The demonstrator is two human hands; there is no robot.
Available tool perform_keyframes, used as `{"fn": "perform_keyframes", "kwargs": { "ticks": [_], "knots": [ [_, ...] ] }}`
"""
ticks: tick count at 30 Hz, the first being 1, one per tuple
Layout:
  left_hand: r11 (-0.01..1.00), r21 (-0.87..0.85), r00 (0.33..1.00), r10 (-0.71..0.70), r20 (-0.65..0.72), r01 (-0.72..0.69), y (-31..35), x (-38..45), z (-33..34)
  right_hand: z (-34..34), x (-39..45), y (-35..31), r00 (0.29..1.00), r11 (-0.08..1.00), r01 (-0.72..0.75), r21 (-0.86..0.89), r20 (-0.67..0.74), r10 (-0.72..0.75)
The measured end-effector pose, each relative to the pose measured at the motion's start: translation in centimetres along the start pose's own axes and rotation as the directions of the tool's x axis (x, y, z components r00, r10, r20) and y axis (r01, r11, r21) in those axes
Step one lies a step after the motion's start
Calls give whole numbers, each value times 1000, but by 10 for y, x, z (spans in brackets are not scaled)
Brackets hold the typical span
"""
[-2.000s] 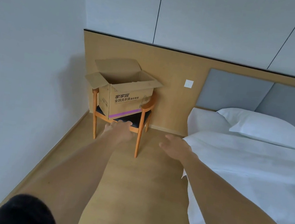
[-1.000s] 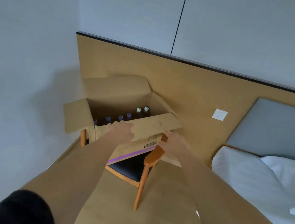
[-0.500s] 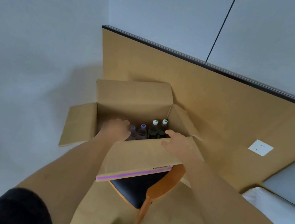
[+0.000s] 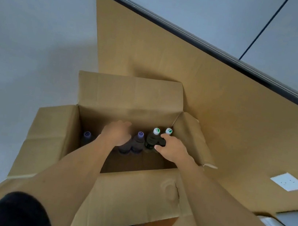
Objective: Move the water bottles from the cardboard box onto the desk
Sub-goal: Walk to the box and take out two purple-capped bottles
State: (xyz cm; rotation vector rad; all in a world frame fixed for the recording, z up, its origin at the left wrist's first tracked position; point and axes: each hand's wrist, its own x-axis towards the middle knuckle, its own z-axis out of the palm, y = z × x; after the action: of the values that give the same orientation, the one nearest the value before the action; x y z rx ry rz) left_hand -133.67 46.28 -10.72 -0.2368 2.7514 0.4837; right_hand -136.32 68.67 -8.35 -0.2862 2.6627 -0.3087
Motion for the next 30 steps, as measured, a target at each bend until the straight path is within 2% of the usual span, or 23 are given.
{"fn": "perform_keyframes", "kwargs": {
  "ticks": [7,18,24,30],
  "knots": [
    [997,-27,991,-72,113,75,-13,48,31,30,70,-11,987,999,11,36,160,-17],
    [973,-85,952,-188,242,214,-31,105,87,95,154,-16,973,994,-23,108,230,-2],
    [952,-176,949,-207,239,252,-40,129,119,126,183,-5,979,994,86,63,178,-96],
    [906,-306,956,-262,135,292,-40,132,139,136,189,5,982,984,161,83,91,-168]
  ]
}}
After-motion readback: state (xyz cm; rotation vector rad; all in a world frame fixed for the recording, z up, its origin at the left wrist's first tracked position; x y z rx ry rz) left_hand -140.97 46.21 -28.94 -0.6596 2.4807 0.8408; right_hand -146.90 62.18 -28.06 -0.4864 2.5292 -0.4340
